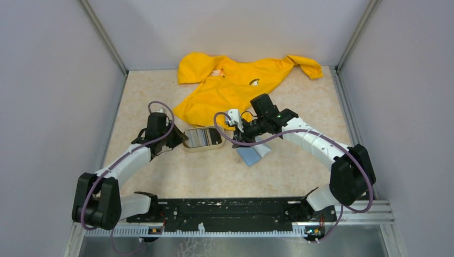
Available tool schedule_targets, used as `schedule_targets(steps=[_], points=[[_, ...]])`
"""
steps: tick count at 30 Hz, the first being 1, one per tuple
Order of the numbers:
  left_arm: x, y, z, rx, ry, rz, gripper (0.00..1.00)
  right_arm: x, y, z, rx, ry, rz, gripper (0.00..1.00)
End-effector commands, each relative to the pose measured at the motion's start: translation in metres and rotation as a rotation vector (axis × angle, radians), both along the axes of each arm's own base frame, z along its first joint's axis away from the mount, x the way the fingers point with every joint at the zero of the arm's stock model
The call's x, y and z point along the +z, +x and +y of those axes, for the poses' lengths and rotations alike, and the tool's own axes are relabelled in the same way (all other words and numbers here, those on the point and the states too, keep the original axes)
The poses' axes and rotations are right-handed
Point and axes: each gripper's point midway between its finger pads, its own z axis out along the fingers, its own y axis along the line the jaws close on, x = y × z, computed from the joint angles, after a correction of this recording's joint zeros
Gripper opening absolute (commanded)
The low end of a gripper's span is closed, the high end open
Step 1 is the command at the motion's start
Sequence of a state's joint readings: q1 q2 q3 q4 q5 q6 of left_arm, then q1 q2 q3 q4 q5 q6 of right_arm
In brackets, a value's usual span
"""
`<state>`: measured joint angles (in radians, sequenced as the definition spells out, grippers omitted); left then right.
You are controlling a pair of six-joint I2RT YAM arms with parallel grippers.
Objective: Put the credit cards into the card holder
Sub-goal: Pick up the credit card from the storage box.
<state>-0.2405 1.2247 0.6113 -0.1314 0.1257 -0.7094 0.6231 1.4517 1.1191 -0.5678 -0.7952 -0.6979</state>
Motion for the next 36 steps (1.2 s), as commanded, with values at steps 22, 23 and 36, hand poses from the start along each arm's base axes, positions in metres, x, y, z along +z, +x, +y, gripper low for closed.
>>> schedule_targets(steps=[22, 23, 36], points=[[0.008, -0.023, 0.036, 0.088, 0.151, -0.021, 0.0, 0.019, -0.002, 0.002, 0.026, 0.068, -0.043, 0.25], [0.011, -0.024, 0.039, 0.093, 0.162, -0.026, 0.0, 0.02, -0.002, 0.002, 0.027, 0.069, -0.042, 0.25], [0.071, -0.043, 0.007, -0.133, 0.042, -0.287, 0.0, 0.027, -0.011, 0.006, 0.07, 0.114, -0.022, 0.35]])
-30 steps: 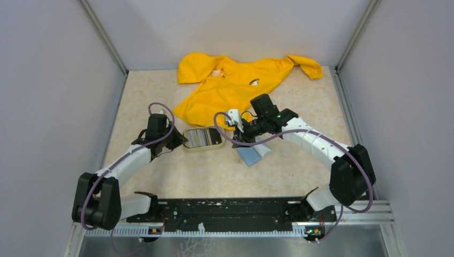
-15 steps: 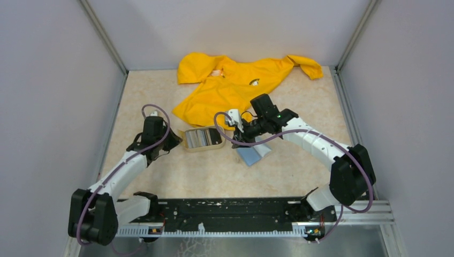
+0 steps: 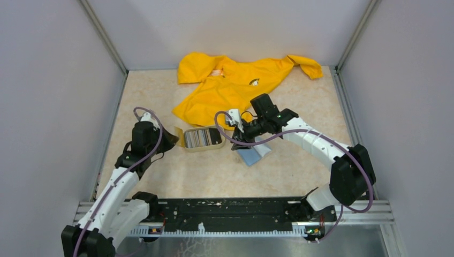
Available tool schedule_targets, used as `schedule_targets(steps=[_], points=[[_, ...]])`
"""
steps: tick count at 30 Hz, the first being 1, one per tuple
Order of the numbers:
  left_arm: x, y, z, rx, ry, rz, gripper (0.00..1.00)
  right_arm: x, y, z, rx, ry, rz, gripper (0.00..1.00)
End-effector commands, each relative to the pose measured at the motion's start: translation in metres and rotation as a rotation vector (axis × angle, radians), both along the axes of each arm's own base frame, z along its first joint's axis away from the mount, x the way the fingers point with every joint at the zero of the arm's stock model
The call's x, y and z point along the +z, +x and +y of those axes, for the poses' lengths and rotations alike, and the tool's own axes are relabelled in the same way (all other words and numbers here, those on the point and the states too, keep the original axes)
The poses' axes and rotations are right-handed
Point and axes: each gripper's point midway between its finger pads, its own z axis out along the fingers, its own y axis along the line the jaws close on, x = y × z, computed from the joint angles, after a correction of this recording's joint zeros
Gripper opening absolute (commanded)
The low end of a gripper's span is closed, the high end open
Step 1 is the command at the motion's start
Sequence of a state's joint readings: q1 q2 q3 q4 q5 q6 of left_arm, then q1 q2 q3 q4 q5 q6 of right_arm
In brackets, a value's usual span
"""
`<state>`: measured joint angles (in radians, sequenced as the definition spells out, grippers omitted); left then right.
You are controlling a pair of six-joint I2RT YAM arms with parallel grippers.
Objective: Put the credit cards into the card holder
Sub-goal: Pick up the credit card from the storage box, then insert the credit card into the card holder.
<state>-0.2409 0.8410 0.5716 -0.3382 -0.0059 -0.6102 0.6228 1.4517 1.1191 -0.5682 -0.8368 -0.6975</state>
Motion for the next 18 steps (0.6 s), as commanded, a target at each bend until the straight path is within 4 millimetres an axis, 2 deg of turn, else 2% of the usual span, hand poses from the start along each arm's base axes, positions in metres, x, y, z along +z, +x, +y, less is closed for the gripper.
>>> schedule_targets(steps=[1, 5, 8, 11, 18], points=[[0.026, -0.012, -0.039, -0.264, -0.088, -0.149, 0.0, 0.026, -0.008, 0.004, 0.052, 0.1, -0.04, 0.36], [0.056, -0.03, -0.079, -0.507, -0.244, -0.337, 0.0, 0.035, -0.019, 0.008, 0.096, 0.17, -0.023, 0.43], [0.074, -0.046, -0.095, -0.62, -0.365, -0.491, 0.0, 0.04, -0.029, 0.012, 0.134, 0.226, 0.005, 0.5], [0.087, -0.058, -0.1, -0.658, -0.447, -0.595, 0.0, 0.045, -0.036, 0.013, 0.16, 0.271, 0.015, 0.59], [0.107, -0.076, -0.106, -0.674, -0.537, -0.777, 0.0, 0.067, -0.025, 0.016, 0.06, 0.325, 0.137, 0.6]])
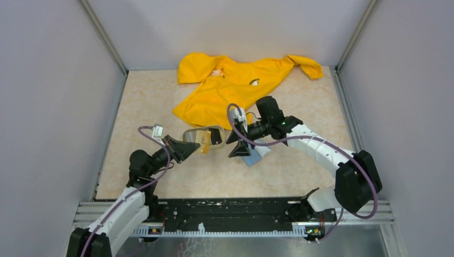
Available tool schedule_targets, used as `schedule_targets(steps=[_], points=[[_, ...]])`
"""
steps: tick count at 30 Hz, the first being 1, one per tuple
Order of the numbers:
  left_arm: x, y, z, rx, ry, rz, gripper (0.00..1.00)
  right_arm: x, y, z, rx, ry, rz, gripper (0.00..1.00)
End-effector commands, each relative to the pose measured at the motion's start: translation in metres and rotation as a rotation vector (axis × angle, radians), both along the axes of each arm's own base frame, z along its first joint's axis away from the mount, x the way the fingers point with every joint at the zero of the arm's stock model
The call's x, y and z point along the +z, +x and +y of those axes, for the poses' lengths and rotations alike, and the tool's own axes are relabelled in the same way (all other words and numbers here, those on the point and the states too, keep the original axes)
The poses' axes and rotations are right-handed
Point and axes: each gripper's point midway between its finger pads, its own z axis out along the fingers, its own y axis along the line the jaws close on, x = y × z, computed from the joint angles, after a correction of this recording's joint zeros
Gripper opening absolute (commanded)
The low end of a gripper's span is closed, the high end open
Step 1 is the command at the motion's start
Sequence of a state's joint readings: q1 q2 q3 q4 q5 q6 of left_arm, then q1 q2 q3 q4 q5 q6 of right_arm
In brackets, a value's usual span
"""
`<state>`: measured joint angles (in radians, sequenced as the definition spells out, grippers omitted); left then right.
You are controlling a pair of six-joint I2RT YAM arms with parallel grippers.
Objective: Put the credit cards into the card holder
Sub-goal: Insert the credit card into the card holder.
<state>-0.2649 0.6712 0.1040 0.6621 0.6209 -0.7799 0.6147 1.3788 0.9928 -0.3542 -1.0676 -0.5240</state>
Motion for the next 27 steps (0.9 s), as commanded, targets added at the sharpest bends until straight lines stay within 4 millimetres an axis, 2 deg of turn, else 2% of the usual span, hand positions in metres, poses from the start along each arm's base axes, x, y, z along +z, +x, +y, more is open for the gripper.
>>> schedule_targets(steps=[1, 5, 8, 11, 15, 18, 24, 27], points=[[0.055, -0.022, -0.012, -0.055, -0.133, -0.249, 0.0, 0.049, 0.01, 0.0, -0.031, 0.132, 0.039, 0.6], [0.062, -0.021, -0.024, -0.04, -0.145, -0.298, 0.0, 0.066, 0.016, -0.009, -0.055, 0.192, 0.083, 0.61], [0.071, -0.021, -0.033, -0.053, -0.167, -0.326, 0.0, 0.073, 0.024, -0.017, -0.094, 0.222, 0.095, 0.65], [0.077, -0.02, -0.043, -0.08, -0.182, -0.339, 0.0, 0.073, 0.027, -0.02, -0.112, 0.234, 0.118, 0.71], [0.081, -0.019, -0.061, -0.111, -0.182, -0.349, 0.0, 0.072, 0.03, -0.019, -0.129, 0.238, 0.158, 0.71], [0.083, -0.02, -0.071, -0.131, -0.182, -0.35, 0.0, 0.069, 0.036, -0.017, -0.168, 0.234, 0.195, 0.7], [0.082, -0.023, -0.081, -0.156, -0.202, -0.343, 0.0, 0.067, 0.034, -0.015, -0.165, 0.248, 0.272, 0.65], [0.081, -0.024, -0.087, -0.182, -0.201, -0.336, 0.0, 0.069, 0.034, -0.014, -0.166, 0.255, 0.287, 0.58]])
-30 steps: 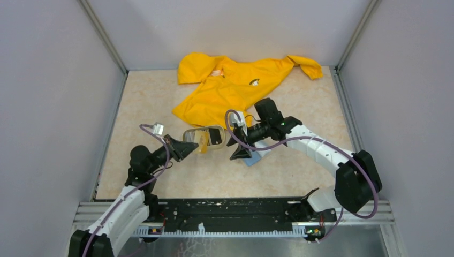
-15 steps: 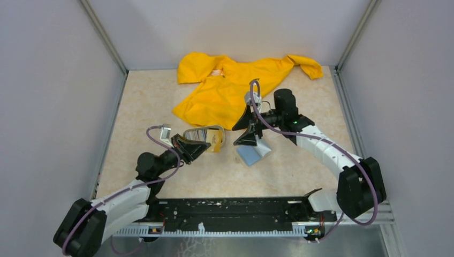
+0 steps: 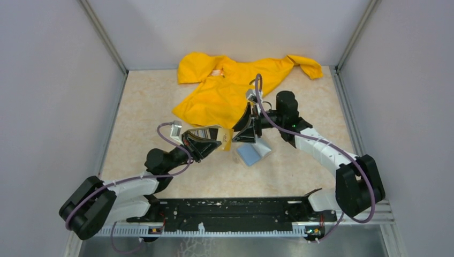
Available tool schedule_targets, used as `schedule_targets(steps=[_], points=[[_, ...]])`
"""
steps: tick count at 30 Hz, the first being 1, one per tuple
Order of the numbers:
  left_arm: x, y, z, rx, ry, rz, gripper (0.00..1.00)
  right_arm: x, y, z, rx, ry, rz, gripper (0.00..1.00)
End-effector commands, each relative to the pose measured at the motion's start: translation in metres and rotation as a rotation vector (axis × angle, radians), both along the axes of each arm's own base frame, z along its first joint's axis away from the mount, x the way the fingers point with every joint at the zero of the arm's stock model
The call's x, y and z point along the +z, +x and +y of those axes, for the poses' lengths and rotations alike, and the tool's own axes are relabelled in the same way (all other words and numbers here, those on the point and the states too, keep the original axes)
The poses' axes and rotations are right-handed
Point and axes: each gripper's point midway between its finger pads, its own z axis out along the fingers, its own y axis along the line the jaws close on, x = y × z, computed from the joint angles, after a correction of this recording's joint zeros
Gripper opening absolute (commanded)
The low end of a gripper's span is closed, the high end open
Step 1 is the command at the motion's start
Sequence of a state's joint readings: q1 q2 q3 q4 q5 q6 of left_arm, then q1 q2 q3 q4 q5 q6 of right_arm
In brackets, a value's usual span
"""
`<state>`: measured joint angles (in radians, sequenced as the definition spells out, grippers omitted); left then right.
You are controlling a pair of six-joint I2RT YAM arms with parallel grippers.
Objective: Put the credit cards into the card holder
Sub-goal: Insert the credit card into the card holder.
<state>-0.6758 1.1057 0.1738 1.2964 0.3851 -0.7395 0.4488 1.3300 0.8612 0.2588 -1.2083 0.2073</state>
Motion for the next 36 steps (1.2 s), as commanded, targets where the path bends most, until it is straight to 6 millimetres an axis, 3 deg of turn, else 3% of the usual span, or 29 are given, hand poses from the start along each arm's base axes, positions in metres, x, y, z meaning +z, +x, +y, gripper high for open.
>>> schedule_targets(steps=[1, 4, 7, 9, 13, 16, 19, 25, 31, 36], points=[[0.027, -0.002, -0.007, -0.018, -0.058, -0.083, 0.0, 0.013, 0.001, 0.002, 0.011, 0.047, -0.001, 0.56], [0.025, -0.003, -0.011, -0.035, -0.057, -0.08, 0.0, 0.014, 0.001, 0.002, 0.01, 0.054, 0.011, 0.42], [0.023, -0.004, -0.015, -0.054, -0.047, -0.075, 0.0, 0.014, 0.0, 0.003, 0.02, 0.054, 0.022, 0.13], [0.019, -0.004, -0.017, -0.066, -0.036, -0.068, 0.0, 0.016, -0.002, 0.002, 0.038, 0.056, 0.023, 0.0], [0.005, -0.006, -0.017, -0.063, 0.027, -0.075, 0.34, 0.02, -0.013, -0.001, 0.105, 0.065, -0.006, 0.0], [-0.009, -0.011, -0.013, -0.062, 0.088, -0.082, 0.69, 0.019, -0.017, -0.002, 0.133, 0.066, -0.028, 0.0], [-0.015, -0.018, -0.002, -0.037, 0.125, -0.111, 0.97, 0.018, -0.02, -0.003, 0.156, 0.067, -0.032, 0.0], [-0.017, -0.029, 0.015, 0.011, 0.148, -0.155, 0.99, 0.017, -0.022, -0.004, 0.182, 0.069, -0.036, 0.0], [-0.015, -0.049, 0.012, -0.086, 0.125, -0.194, 0.99, 0.014, -0.022, -0.004, 0.184, 0.063, -0.042, 0.0], [-0.018, -0.051, 0.003, -0.145, 0.135, -0.171, 0.98, 0.01, -0.022, -0.004, 0.192, 0.06, -0.037, 0.0]])
